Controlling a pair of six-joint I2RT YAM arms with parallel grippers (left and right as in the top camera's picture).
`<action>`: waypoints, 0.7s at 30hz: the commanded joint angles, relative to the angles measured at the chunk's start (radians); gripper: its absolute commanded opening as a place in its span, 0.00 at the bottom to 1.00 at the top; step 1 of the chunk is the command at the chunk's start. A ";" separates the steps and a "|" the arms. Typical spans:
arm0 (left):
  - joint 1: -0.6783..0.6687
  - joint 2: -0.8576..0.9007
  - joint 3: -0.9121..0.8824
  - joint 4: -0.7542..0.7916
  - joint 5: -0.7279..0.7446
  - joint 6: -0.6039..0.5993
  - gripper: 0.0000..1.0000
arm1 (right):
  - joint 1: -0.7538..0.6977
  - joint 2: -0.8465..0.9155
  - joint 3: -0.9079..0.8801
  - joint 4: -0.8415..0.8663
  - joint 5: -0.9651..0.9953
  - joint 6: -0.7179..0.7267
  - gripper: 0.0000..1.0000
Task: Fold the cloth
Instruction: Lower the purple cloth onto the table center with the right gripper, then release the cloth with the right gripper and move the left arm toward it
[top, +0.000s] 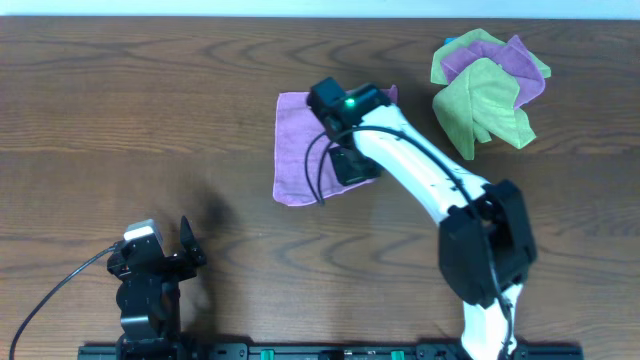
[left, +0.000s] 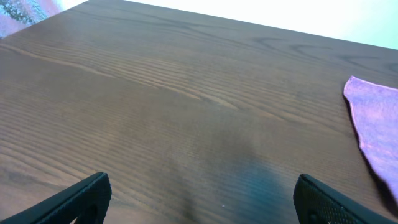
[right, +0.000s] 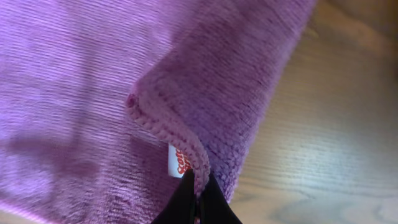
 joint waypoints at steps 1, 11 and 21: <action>0.004 -0.006 -0.020 -0.006 0.000 0.012 0.95 | -0.035 -0.108 -0.108 0.041 -0.032 0.029 0.01; 0.003 0.105 0.108 -0.097 0.280 -0.071 0.95 | -0.081 -0.297 -0.376 0.210 -0.142 0.000 0.01; 0.003 0.764 0.590 -0.367 0.587 -0.140 0.95 | -0.082 -0.297 -0.497 0.297 -0.168 0.018 0.01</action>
